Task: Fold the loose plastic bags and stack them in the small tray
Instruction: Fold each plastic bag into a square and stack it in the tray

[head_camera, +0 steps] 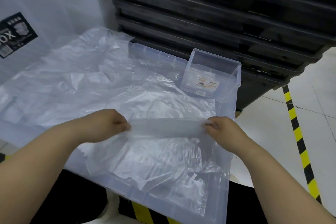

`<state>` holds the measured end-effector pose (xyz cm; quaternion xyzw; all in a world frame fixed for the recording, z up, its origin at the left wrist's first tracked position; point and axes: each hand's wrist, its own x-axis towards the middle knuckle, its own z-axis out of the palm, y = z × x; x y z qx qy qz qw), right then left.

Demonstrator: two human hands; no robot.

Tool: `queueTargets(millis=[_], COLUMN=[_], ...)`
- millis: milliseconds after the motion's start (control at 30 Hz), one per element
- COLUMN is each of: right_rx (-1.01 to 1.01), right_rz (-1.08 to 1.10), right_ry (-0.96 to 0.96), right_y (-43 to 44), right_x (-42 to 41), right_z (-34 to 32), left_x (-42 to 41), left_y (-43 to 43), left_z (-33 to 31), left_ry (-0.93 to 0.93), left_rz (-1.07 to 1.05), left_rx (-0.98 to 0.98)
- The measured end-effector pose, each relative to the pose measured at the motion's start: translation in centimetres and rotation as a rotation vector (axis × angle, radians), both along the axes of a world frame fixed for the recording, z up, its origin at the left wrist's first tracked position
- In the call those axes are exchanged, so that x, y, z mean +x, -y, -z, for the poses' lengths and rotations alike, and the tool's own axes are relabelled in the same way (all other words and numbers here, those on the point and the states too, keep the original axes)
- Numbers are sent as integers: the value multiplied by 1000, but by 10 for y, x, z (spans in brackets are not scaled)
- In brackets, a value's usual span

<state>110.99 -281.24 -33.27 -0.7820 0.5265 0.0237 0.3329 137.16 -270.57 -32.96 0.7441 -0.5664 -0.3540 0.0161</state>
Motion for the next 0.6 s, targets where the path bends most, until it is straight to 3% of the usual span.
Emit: queueTargets(millis=[167,300,367,433,533,600], right_rx=[47,46,40,29,-5,-27], right_rz=[235,325,332,312,272,265], right_ry=[136,183,174,139,75,46], right_y=[4,2,2,3,3,5], right_x=[4,8,11,15,19,20], right_z=[12,19,21,21,24,26], left_x=[9,2,-7,-24,-58,-79], left_y=[5,9,11,14,15,14], left_z=[-1,4,11,22,41,43], left_ry=[-150,301,442,467,454,395], left_rz=[-348,-407,-295,-74,218,290], left_rx=[-96,-356,-603,-770,-679,-533])
